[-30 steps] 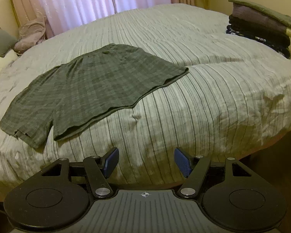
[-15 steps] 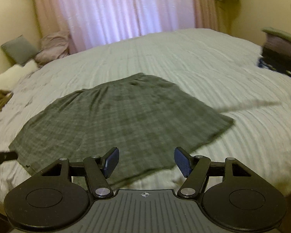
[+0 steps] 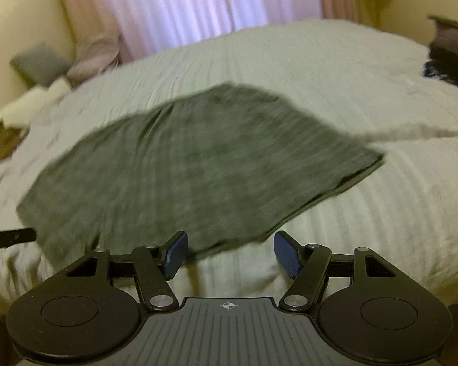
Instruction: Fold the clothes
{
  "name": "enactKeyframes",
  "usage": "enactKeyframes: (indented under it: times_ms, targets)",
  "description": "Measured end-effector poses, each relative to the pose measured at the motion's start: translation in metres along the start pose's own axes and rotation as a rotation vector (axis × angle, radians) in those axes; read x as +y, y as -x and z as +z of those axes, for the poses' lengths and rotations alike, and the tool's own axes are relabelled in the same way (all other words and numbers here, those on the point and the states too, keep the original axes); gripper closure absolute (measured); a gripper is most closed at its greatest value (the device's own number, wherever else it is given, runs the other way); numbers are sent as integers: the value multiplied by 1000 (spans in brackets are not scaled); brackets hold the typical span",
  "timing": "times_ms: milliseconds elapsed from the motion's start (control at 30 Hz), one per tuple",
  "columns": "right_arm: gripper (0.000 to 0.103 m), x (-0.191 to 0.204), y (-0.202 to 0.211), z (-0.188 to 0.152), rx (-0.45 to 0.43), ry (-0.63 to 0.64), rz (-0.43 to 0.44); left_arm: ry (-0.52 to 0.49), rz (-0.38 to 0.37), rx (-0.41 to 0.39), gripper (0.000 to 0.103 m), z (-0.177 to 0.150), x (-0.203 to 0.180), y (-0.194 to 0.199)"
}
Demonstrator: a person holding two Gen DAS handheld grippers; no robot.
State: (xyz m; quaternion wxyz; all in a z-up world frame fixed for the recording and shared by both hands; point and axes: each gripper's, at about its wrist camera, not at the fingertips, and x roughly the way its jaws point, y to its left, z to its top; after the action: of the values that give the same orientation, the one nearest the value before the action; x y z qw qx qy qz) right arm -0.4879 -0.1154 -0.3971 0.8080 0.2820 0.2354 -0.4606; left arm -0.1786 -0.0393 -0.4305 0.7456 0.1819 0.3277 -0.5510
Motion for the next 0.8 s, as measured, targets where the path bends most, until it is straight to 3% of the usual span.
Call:
enactKeyframes:
  times_ms: [100, 167, 233, 367, 600, 800]
  targets:
    - [36, -1, 0, 5, -55, 18, -13, 3, 1, 16, 57, 2, -4, -13]
    - [36, 0, -11, 3, -12, 34, -27, -7, 21, 92, 57, -5, -10, -32]
    - [36, 0, -26, -6, 59, 43, -53, -17, 51, 98, 56, -10, -15, -37]
    - [36, 4, -24, -9, 61, 53, -65, -32, 71, 112, 56, -7, -20, -26]
    - [36, -5, 6, 6, -2, -14, -51, 19, 62, 70, 56, -4, -10, 8]
    - [36, -39, 8, 18, -15, -162, 45, 42, 24, 60, 56, 0, 5, 15]
